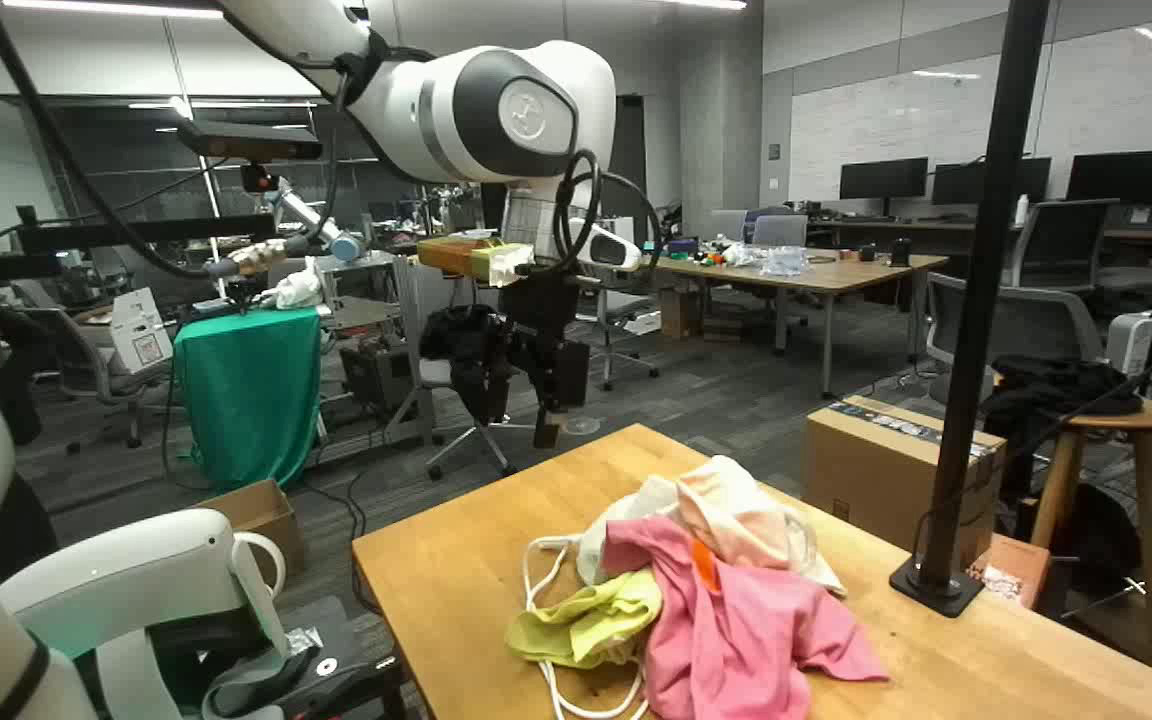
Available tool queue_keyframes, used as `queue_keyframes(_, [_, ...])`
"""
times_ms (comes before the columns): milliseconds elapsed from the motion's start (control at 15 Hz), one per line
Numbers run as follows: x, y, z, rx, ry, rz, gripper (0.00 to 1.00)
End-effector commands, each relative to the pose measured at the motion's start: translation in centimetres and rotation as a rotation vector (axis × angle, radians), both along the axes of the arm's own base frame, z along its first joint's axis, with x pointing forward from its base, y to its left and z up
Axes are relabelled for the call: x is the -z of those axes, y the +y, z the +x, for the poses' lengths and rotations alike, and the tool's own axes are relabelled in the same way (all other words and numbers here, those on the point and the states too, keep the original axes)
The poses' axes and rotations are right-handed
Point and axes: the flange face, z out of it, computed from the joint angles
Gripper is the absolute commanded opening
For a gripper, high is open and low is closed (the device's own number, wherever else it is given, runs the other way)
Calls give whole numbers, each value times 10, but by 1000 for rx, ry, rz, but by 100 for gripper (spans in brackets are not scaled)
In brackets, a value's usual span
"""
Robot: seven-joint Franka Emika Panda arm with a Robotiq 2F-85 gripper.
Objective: Move the peach shirt to the right, move the pink shirt to the left, move the white towel to the left, move the yellow towel to the right, move the thick white rope forwards, move the radish backwards
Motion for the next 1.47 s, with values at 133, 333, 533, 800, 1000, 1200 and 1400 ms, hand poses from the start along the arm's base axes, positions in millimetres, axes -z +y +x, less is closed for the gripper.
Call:
queue_keyframes(133, [-3, 1, 2, 0, -5, 1, 100])
queue_keyframes(333, [-2, 5, 14, -33, -8, -45, 100])
queue_keyframes(533, [-2, 9, 34, -77, -31, -98, 100])
queue_keyframes(800, [0, 15, 74, -143, -95, -123, 100])
queue_keyframes(1000, [12, 20, 104, -164, -156, -99, 100])
queue_keyframes(1200, [28, 20, 128, -159, -202, -80, 100])
queue_keyframes(1400, [55, 13, 148, -143, -231, -80, 100])
